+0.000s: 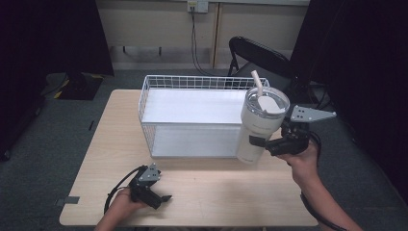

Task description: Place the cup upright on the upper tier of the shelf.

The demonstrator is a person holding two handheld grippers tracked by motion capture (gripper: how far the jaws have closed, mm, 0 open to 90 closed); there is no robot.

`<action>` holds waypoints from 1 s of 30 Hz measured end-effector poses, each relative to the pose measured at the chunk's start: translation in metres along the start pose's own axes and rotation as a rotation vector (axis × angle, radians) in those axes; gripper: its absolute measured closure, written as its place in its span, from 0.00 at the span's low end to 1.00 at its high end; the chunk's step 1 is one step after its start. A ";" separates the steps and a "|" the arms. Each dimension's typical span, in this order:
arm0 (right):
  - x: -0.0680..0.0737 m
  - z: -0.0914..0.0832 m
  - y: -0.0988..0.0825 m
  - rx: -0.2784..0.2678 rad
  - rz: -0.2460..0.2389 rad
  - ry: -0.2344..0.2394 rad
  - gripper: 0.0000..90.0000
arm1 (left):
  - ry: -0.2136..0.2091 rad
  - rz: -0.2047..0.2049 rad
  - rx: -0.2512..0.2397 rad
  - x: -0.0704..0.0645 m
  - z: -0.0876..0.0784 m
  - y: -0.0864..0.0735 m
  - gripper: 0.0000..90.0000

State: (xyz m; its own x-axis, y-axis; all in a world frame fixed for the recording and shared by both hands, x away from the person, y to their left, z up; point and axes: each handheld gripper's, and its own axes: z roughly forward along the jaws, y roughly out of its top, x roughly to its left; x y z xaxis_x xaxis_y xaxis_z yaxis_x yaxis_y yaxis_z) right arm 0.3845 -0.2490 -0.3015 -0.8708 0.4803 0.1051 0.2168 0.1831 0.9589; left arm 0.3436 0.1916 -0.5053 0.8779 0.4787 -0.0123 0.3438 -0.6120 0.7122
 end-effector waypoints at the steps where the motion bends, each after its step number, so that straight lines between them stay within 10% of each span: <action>1: 0.000 0.000 0.002 0.002 -0.001 -0.001 0.12 | 0.000 0.000 0.000 0.000 0.000 0.000 0.00; 30: -0.007 0.006 0.041 0.004 -0.002 0.008 0.12 | -0.001 0.000 0.000 0.000 0.000 0.000 0.00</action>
State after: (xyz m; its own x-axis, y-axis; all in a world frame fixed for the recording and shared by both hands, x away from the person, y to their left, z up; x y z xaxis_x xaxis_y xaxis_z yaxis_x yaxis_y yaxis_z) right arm 0.4019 -0.2393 -0.2645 -0.8748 0.4728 0.1053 0.2168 0.1877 0.9580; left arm 0.3436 0.1916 -0.5053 0.8780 0.4784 -0.0128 0.3439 -0.6122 0.7120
